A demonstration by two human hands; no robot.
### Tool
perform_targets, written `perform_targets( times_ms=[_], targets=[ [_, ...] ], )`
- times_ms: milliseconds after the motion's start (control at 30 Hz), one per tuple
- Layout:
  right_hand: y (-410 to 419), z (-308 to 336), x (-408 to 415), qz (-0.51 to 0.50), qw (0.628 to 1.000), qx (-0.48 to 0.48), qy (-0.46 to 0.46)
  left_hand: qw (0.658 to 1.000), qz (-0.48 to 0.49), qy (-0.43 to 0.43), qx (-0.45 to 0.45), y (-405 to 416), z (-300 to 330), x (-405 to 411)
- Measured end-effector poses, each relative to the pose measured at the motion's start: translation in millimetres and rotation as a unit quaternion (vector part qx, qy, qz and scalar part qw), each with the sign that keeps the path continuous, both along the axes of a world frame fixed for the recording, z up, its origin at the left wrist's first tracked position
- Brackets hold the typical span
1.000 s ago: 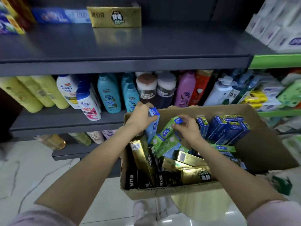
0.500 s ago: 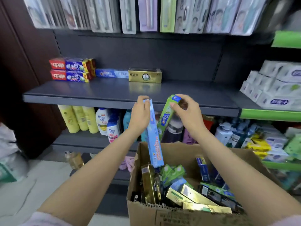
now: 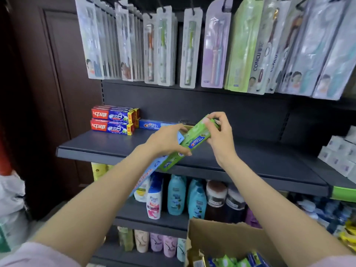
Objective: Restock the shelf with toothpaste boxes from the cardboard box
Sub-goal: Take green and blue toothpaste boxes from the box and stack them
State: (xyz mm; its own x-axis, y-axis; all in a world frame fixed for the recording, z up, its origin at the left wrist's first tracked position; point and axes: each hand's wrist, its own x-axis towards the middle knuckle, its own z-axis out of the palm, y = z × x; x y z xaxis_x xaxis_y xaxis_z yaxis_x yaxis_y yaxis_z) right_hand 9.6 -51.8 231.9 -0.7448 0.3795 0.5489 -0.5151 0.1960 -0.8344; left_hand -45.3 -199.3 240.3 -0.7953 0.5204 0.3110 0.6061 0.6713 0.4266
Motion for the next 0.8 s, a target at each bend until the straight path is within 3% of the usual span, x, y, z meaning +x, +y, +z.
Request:
perform_targets(
  times_ms=[133,333,567,733,800],
  targets=[
    [-15.8,0.3,-42.4,0.000,1.000,0.001,-0.029,0.989,0.024,0.125,-0.079,-20.7,9.0,-46.9],
    [-37.0,10.4,-95.3,0.041,0.951,0.188,-0.241,0.951,-0.011,0.257,-0.172,-56.2,14.7,-116.5],
    [-47.5,7.7,-147.8,-0.079,0.975,0.093,-0.185,0.982,0.009,0.187,-0.002,-78.1,15.6,-169.8],
    [-62.1,23.6,-169.1,-0.061,0.980,0.072,-0.173,0.982,-0.040,0.179,-0.046,-72.8,18.3,-189.6],
    [-67.4,31.5,-176.0,-0.005,0.988,-0.002,-0.157,0.986,-0.037,0.160,-0.014,-70.0,20.6,-196.5]
  ],
)
